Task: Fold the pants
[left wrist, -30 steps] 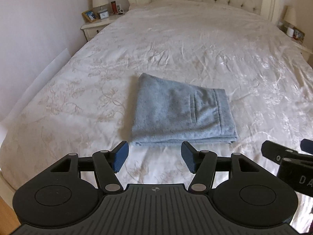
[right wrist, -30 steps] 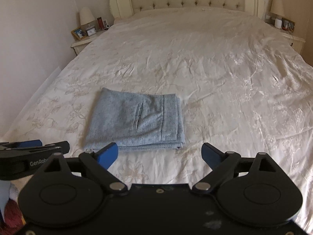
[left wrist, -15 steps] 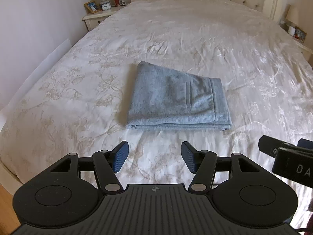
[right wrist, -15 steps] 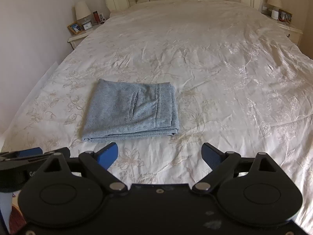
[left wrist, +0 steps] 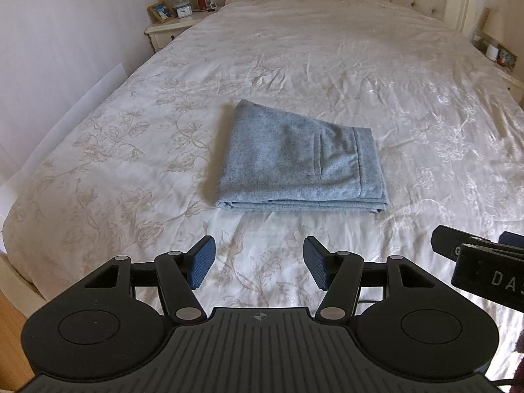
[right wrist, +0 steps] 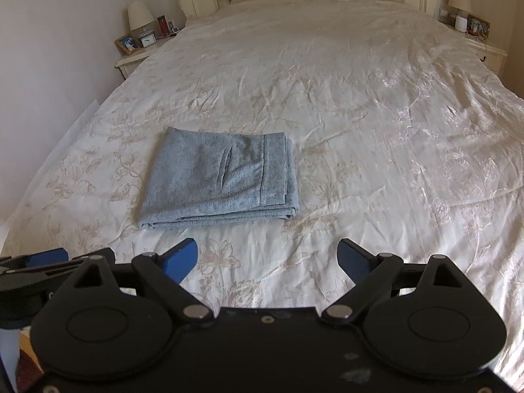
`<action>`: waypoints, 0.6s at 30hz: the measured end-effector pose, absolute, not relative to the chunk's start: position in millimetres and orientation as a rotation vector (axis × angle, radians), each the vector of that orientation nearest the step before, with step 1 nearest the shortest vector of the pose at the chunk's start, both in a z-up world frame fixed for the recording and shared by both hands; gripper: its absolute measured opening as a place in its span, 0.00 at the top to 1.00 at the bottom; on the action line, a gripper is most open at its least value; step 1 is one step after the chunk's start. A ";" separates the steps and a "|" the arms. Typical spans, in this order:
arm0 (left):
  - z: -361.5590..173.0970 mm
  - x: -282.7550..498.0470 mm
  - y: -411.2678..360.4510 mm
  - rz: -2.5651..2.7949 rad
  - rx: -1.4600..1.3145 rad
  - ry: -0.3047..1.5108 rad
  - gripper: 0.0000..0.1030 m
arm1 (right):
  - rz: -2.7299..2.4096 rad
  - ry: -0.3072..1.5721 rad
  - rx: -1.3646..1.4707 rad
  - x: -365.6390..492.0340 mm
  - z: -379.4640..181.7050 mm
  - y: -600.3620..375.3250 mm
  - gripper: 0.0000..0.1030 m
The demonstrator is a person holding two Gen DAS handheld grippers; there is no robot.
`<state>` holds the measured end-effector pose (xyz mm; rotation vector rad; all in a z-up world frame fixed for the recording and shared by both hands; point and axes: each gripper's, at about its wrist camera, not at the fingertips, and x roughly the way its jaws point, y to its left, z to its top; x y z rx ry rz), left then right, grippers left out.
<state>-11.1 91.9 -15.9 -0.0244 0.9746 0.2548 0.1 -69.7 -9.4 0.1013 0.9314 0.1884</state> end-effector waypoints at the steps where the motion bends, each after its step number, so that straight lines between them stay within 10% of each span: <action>1: -15.9 -10.6 92.1 0.255 -0.025 0.975 0.44 | 0.188 0.932 0.101 -0.5 -9.3 -69.9 0.06; 18: -12.7 -15.7 87.0 0.254 -0.008 0.976 0.44 | 0.180 0.937 0.108 -2.1 -8.7 -73.9 0.06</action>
